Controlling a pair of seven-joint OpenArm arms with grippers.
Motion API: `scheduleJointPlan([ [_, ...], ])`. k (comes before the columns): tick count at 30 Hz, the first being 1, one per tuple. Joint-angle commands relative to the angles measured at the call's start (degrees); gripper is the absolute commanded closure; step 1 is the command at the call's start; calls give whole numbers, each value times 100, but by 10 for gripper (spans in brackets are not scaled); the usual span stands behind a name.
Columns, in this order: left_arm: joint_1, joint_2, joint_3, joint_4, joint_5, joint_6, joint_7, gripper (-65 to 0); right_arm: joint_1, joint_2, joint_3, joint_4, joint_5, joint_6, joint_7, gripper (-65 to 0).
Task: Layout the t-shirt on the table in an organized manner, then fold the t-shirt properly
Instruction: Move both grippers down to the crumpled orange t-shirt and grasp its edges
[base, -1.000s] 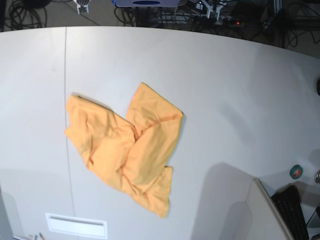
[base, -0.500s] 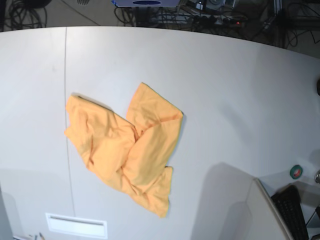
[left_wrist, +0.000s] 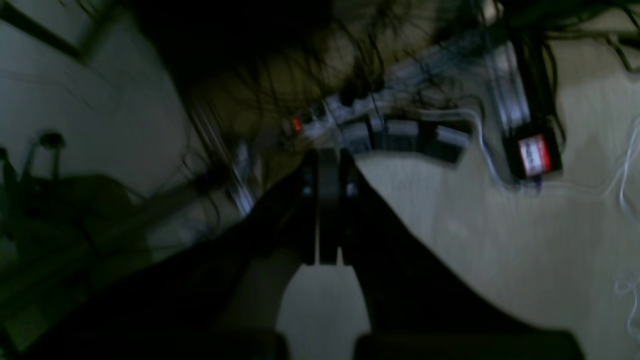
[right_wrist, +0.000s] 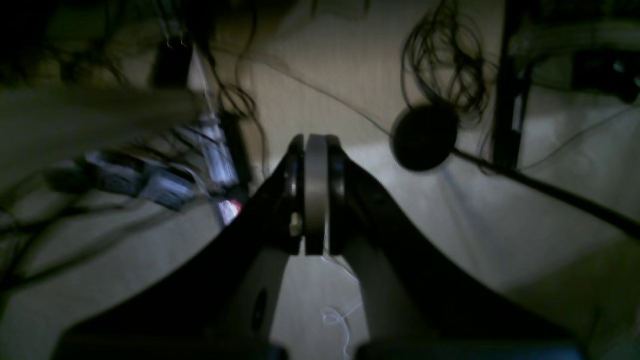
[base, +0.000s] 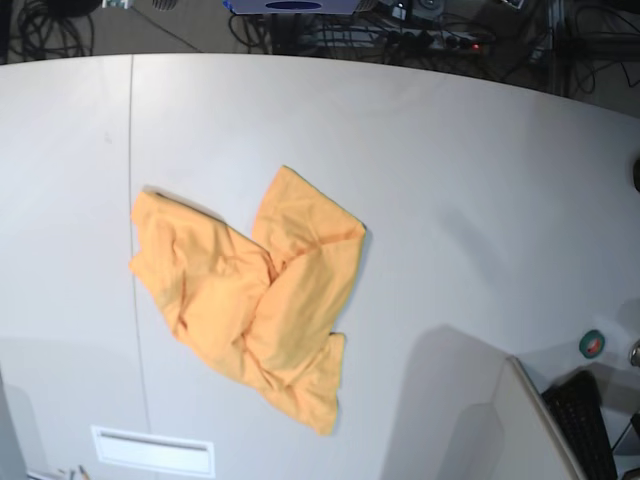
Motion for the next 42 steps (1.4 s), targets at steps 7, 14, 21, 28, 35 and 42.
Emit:
scheduleJointPlan([
  [7,72,-138,-12,959,-1135,-7,-89,0,-106,9,17,975,14,-56,88,0],
  [14,-922,-164,14,1468,-2296,10,667,0,676,61,61,1432,-3,-56,88,0],
  [21,-1968,882,-619,1433,-2797,19,1678,0,1696,466,26,1432,14,-38,88,0],
  [28,-2794,1796,-1199,1468,-2173,19,1696,0,3270,694,61,1107,14,-38,-932,-192],
  [35,-3295,1814,-681,1266,-1390,19,1696,-230,4500,782,9,1107,23,392,-2795,-203],
  [42,-3682,1814,-197,976,-696,1,1696,-217,5072,747,17,1028,23,1896,-3446,-200],
])
